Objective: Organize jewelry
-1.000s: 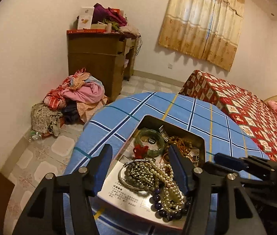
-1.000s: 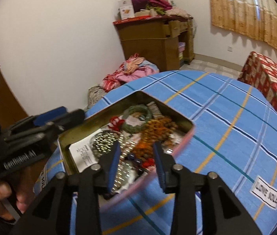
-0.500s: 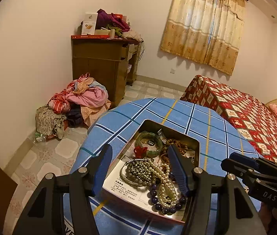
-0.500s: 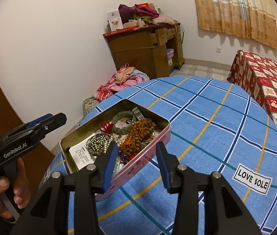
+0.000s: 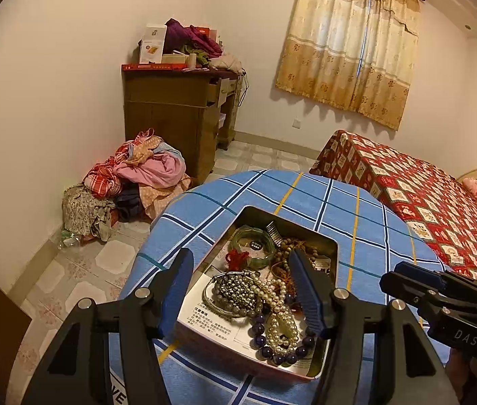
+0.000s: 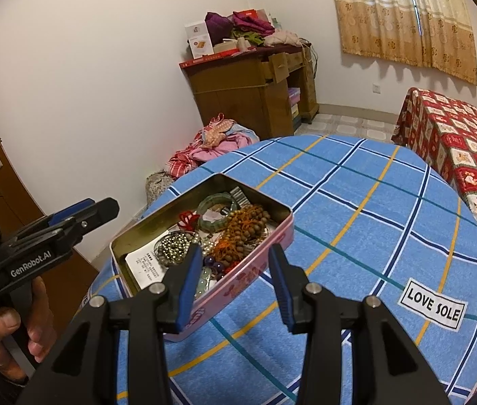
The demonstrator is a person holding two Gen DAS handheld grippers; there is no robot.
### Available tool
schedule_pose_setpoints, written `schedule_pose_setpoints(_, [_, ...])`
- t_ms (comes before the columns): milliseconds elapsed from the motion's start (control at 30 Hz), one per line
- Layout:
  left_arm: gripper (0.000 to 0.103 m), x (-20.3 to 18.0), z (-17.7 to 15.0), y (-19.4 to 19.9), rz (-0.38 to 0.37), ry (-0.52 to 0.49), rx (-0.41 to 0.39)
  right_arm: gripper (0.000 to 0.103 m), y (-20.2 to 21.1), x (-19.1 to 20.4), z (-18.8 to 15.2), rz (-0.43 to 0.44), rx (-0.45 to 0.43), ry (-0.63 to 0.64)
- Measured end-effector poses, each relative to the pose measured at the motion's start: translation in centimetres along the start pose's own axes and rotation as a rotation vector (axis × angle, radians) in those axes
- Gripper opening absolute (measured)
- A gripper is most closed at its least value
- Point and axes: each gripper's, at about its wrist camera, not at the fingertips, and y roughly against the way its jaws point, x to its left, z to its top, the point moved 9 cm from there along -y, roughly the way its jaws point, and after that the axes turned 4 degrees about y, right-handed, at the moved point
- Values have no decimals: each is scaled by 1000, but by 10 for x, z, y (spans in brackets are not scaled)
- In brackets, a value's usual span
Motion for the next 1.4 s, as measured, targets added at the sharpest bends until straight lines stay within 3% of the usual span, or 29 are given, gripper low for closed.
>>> schedule_pose_setpoints(1400, [60, 4, -1, -2, 22, 6, 16, 46, -5, 2, -3, 5, 4, -9])
